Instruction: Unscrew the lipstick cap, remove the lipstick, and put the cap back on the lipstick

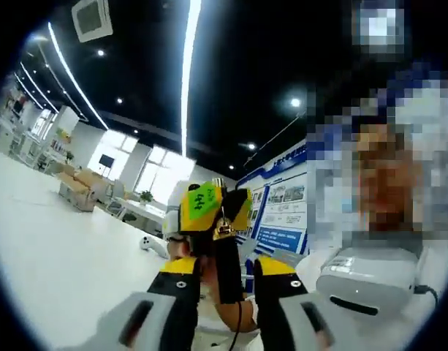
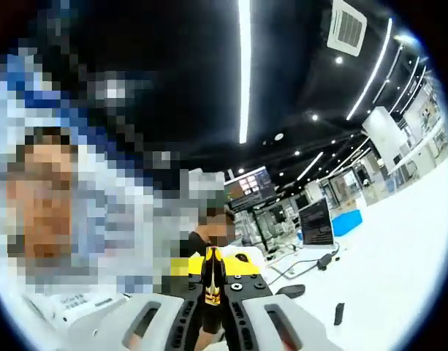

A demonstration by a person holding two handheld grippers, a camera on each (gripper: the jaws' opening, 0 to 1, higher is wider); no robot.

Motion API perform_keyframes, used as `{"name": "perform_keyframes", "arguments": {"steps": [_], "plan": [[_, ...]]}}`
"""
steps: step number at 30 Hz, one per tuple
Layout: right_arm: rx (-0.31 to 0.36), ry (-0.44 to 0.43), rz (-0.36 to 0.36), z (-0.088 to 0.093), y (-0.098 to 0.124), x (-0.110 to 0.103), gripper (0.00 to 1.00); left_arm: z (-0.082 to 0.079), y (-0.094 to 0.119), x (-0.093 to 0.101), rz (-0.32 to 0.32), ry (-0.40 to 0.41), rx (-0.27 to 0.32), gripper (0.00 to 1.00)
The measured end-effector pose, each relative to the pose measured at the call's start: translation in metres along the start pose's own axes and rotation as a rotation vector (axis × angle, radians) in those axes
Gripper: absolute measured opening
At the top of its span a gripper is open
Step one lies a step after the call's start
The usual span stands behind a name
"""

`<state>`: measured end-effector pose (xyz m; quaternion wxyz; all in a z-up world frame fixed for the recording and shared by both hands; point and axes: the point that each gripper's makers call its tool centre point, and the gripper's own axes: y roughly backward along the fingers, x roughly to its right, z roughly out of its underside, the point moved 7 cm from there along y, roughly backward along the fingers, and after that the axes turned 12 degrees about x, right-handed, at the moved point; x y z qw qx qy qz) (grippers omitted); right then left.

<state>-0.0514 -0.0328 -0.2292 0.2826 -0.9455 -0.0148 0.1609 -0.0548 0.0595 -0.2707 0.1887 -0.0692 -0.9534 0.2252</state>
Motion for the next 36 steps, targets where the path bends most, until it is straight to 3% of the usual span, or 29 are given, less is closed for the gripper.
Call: {"name": "perform_keyframes", "arguments": {"steps": [3,6,7,11,16,18,22,30,36], "plan": [[-0.009,0.005,0.0,0.002,0.0,-0.001,0.06,-0.002,0.002,-0.001,0.0,0.039,0.019,0.24],[-0.032,0.042,0.035,0.006,0.0,0.001,0.06,0.0,0.003,-0.003,-0.028,0.033,-0.001,0.13],[-0.03,0.037,0.036,0.006,-0.001,0.001,0.06,0.0,0.003,-0.006,-0.065,0.029,-0.006,0.13],[-0.055,0.091,0.107,0.011,-0.001,0.004,0.06,-0.002,0.008,-0.012,-0.173,-0.098,-0.067,0.13],[-0.058,0.123,0.14,0.006,0.001,0.012,0.06,-0.004,0.01,-0.012,-0.248,-0.212,-0.1,0.13],[-0.075,0.179,0.19,0.004,0.004,0.017,0.06,-0.005,0.011,-0.015,-0.315,-0.313,-0.128,0.13],[-0.091,0.268,0.268,0.001,0.006,0.023,0.06,-0.005,0.01,-0.021,-0.399,-0.443,-0.144,0.13],[-0.066,0.341,0.365,-0.004,0.014,0.035,0.06,-0.006,0.005,-0.03,-0.612,-0.738,-0.169,0.13],[-0.069,0.379,0.377,-0.006,0.014,0.033,0.06,-0.005,0.002,-0.029,-0.638,-0.785,-0.157,0.13]]}}
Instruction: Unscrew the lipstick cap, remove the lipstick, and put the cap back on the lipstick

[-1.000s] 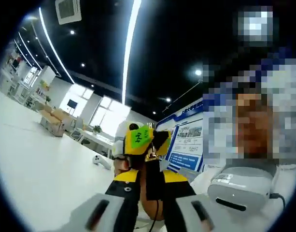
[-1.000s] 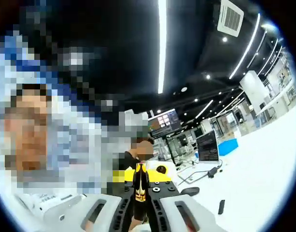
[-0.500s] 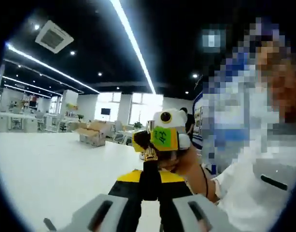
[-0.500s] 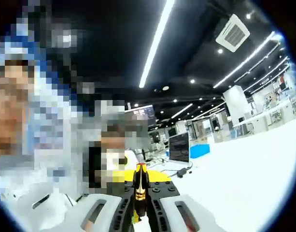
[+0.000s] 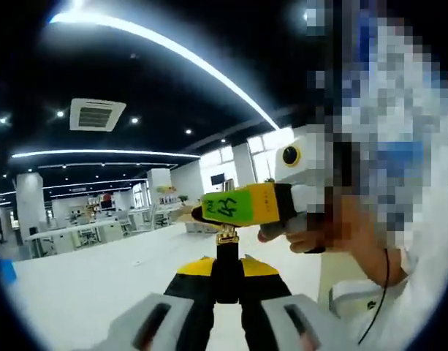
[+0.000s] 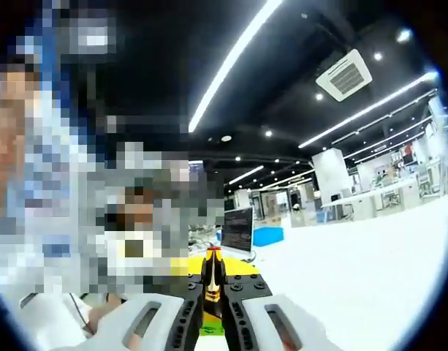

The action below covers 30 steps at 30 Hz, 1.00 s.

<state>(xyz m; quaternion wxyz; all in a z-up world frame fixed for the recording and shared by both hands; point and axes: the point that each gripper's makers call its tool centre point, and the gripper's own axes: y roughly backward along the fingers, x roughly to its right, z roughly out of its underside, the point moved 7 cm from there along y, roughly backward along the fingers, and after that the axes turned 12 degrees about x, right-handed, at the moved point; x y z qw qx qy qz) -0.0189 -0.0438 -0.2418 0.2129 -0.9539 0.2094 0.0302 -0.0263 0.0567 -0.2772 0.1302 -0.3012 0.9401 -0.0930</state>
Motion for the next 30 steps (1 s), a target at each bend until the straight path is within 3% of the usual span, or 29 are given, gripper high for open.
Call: {"name": "perform_keyframes", "arguments": {"steps": [4,9,12,15,23,27,30], "plan": [[-0.008,-0.003,-0.009,-0.001,0.0,0.001,0.06,0.0,0.0,0.0,0.014,-0.001,-0.004,0.13],[-0.033,-0.018,-0.03,-0.003,0.002,-0.004,0.06,0.0,0.002,-0.002,0.151,0.189,0.034,0.14],[-0.036,0.0,-0.042,-0.007,0.004,-0.01,0.06,-0.004,0.005,0.0,0.216,0.274,0.059,0.2],[-0.023,-0.007,-0.051,-0.01,0.004,-0.012,0.06,-0.011,0.007,0.001,0.293,0.395,0.118,0.3],[-0.005,-0.125,-0.16,-0.015,0.006,-0.025,0.06,-0.014,0.009,0.005,0.445,0.644,0.16,0.3],[-0.012,-0.149,-0.189,-0.013,0.005,-0.028,0.06,-0.009,0.006,0.005,0.449,0.625,0.163,0.27],[-0.012,-0.17,-0.201,-0.011,0.005,-0.028,0.06,-0.006,0.007,0.01,0.494,0.628,0.135,0.23]]}}
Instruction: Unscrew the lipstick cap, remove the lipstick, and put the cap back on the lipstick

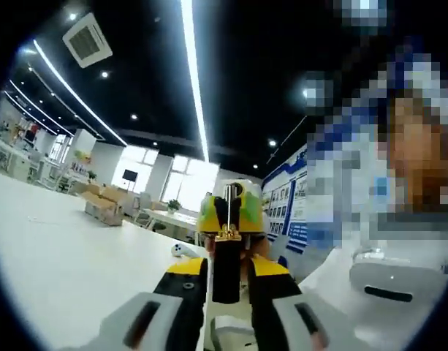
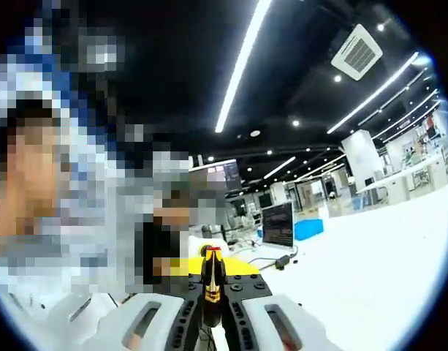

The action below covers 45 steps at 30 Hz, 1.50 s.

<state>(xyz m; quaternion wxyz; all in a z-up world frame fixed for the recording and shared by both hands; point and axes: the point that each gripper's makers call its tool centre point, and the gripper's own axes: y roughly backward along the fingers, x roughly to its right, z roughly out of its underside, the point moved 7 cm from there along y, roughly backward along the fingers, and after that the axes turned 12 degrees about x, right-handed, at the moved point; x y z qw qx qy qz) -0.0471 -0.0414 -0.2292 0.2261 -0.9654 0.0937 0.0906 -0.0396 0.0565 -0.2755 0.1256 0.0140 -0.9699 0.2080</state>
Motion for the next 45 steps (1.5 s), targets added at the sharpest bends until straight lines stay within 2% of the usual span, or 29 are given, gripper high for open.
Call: {"name": "perform_keyframes", "arguments": {"steps": [2,4,8,11,14,18,25,28,30,33,35,37,40,43,45], "plan": [[0.001,-0.022,-0.021,0.0,0.0,-0.002,0.06,0.003,-0.002,0.005,0.026,0.018,-0.017,0.19],[-0.003,-0.036,-0.038,0.001,-0.001,-0.004,0.06,0.0,-0.002,0.005,0.015,0.01,0.003,0.15],[-0.01,-0.034,-0.044,0.005,-0.004,-0.007,0.06,0.0,0.0,0.006,0.025,0.047,-0.012,0.15],[-0.018,-0.029,-0.044,0.008,-0.006,-0.009,0.06,0.001,0.001,0.008,0.012,0.011,-0.034,0.15],[-0.021,0.004,-0.014,0.008,-0.006,-0.006,0.06,-0.001,0.002,0.004,-0.046,-0.082,-0.052,0.15],[-0.022,0.037,0.04,0.005,-0.003,0.003,0.06,-0.002,0.001,-0.002,-0.149,-0.247,-0.081,0.15],[-0.006,0.095,0.102,-0.001,0.001,0.011,0.06,-0.004,-0.003,-0.004,-0.298,-0.48,-0.098,0.15],[0.006,0.108,0.114,-0.002,0.002,0.013,0.06,-0.006,-0.005,-0.002,-0.381,-0.613,-0.119,0.15],[0.013,0.107,0.119,-0.002,0.002,0.015,0.06,-0.006,-0.005,-0.001,-0.421,-0.666,-0.123,0.15],[0.022,0.115,0.137,-0.003,0.003,0.017,0.06,-0.006,-0.005,-0.001,-0.505,-0.8,-0.147,0.15],[0.023,0.116,0.146,-0.002,0.003,0.019,0.06,-0.004,-0.005,0.0,-0.549,-0.859,-0.162,0.15],[0.021,0.12,0.154,-0.001,0.004,0.021,0.06,-0.002,-0.006,-0.001,-0.568,-0.884,-0.175,0.15],[0.016,0.129,0.16,0.001,0.003,0.022,0.06,-0.002,-0.004,-0.003,-0.572,-0.878,-0.185,0.15],[0.006,0.13,0.16,0.002,0.003,0.021,0.06,-0.001,-0.003,-0.004,-0.503,-0.778,-0.194,0.15],[-0.001,0.131,0.154,0.002,0.003,0.02,0.06,-0.004,-0.001,-0.003,-0.479,-0.751,-0.18,0.15]]}}
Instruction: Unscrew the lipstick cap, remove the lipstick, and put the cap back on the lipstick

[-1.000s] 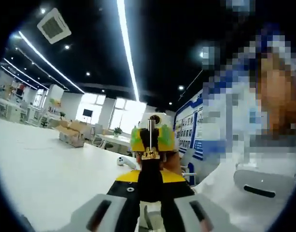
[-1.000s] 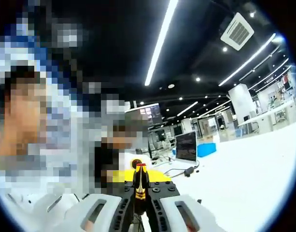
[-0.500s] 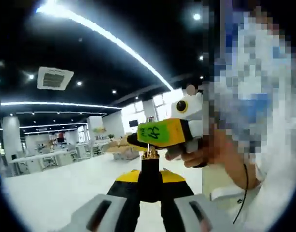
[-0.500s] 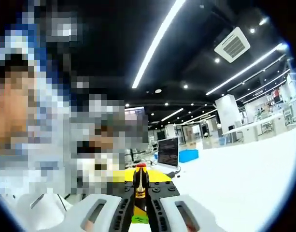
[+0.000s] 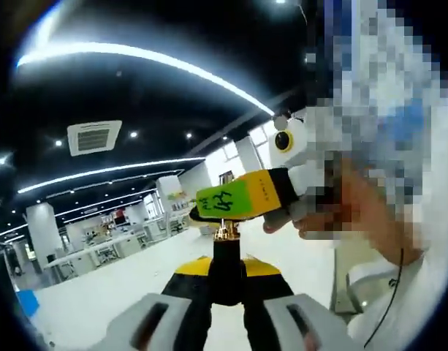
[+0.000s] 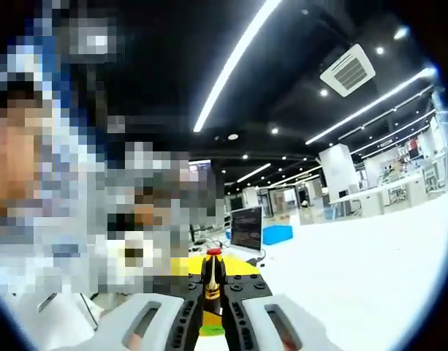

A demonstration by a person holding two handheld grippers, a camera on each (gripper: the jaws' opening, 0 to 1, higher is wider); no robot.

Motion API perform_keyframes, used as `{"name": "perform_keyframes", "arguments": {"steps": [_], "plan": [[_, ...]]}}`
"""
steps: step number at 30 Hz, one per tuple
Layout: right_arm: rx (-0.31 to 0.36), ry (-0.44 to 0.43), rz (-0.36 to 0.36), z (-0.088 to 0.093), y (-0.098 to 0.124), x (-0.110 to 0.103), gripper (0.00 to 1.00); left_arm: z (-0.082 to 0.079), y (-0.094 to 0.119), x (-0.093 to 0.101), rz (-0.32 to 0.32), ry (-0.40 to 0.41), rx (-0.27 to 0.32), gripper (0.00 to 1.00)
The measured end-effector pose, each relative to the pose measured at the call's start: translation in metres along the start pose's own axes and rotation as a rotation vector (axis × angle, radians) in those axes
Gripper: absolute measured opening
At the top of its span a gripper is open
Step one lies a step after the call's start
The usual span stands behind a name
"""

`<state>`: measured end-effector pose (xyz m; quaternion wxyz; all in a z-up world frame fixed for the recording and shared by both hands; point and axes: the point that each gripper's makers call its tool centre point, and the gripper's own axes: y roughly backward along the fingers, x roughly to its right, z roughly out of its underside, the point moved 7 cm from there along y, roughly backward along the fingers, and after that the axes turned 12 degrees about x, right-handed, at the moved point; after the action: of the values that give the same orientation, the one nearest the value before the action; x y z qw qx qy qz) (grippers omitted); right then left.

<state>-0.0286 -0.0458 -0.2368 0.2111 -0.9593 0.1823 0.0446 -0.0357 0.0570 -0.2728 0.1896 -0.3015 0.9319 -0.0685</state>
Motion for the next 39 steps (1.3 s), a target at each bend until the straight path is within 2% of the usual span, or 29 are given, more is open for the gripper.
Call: {"name": "perform_keyframes", "arguments": {"steps": [2,7,9,13,15,18,22,23,25,30,34,35,38,39], "plan": [[-0.012,0.004,-0.007,0.0,0.0,-0.001,0.06,-0.002,0.001,0.0,0.028,0.019,0.013,0.16],[-0.015,-0.014,-0.046,-0.003,0.002,-0.004,0.06,-0.006,0.002,0.004,0.177,0.221,0.04,0.24],[-0.018,-0.026,-0.068,-0.004,0.002,-0.006,0.06,-0.005,0.003,0.005,0.228,0.263,0.039,0.29],[-0.033,-0.092,-0.164,-0.003,0.002,-0.018,0.06,-0.007,0.006,0.013,0.399,0.526,0.079,0.36],[-0.031,-0.131,-0.201,-0.003,0.002,-0.022,0.06,-0.009,0.008,0.017,0.488,0.645,0.101,0.35],[-0.029,-0.167,-0.23,-0.003,0.001,-0.026,0.06,-0.007,0.008,0.018,0.53,0.723,0.112,0.26],[-0.035,-0.183,-0.256,-0.001,0.0,-0.031,0.06,-0.006,0.007,0.019,0.536,0.736,0.113,0.16],[-0.039,-0.188,-0.263,0.0,0.0,-0.032,0.06,-0.002,0.006,0.018,0.519,0.722,0.095,0.14],[-0.053,-0.154,-0.247,0.003,0.0,-0.031,0.06,0.0,0.005,0.02,0.516,0.72,0.084,0.14],[-0.045,-0.168,-0.245,0.002,0.0,-0.03,0.06,-0.001,0.006,0.022,0.517,0.743,0.092,0.14],[-0.043,-0.135,-0.207,0.001,0.0,-0.026,0.06,0.0,0.003,0.017,0.436,0.637,0.082,0.14],[-0.048,-0.118,-0.192,0.001,0.0,-0.024,0.06,0.002,0.001,0.017,0.404,0.581,0.064,0.14],[-0.048,-0.097,-0.171,0.001,0.0,-0.021,0.06,0.002,0.0,0.016,0.334,0.499,0.042,0.13],[-0.046,-0.092,-0.165,0.001,0.0,-0.02,0.06,0.002,-0.001,0.016,0.29,0.448,0.028,0.13]]}}
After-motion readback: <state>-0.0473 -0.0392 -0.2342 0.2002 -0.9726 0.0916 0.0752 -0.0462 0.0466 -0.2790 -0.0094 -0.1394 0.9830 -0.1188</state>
